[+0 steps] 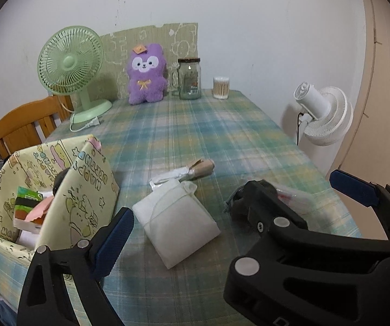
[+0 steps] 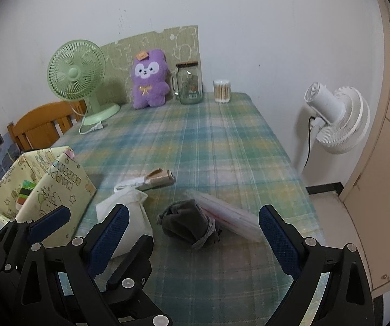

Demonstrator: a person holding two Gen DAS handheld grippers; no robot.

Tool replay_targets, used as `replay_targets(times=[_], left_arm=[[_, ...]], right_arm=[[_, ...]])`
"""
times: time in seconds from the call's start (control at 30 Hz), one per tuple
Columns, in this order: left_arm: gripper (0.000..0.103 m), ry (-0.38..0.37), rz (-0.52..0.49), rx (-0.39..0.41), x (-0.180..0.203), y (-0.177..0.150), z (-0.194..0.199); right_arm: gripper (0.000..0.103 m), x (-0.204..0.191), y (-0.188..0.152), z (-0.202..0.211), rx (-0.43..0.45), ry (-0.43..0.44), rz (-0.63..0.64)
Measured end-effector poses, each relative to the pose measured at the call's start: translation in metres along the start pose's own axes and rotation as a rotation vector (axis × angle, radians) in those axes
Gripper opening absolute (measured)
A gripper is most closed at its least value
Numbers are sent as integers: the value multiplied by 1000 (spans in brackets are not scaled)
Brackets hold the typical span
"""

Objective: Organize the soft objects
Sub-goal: 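Grasp the grey sock bundle with right tool while left tool grasps white folded cloth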

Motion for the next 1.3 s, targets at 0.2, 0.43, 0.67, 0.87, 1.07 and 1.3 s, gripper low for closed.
replay_targets(times=[0.2,0.43,0.67,0.87,1.07,1.3], left_arm=[[96,6,4,-33,-2,-4,-13],[94,11,14,-74,-6,-6,-31],[94,10,34,-113,-13,-9,-44],[94,19,30,-118,-13,-12,-46],[94,23,38,-108,-14,-8,-42],[94,32,99,-101,-24,5,-41]], right_arm=[[92,2,-4,-15,-36,-2,-1],[79,0,-6,-34,-91,12,5],[64,-4,-9,-51,-146,49,-8],[45,-5,-10,-52,-139,41,21],[41,-7,-5,-44,-109,64,15],[41,-14,12,-41,-61,81,25]])
Point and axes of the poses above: each gripper's, at about its wrist camera, not at the fingertips, and z roughly against the way its jaws point, x to its right, y to its top, the point moved 3 cm from there along -z, roughly the way its jaws point, and after that the axes turned 2 degrees about -z, right-handed, at the moved point
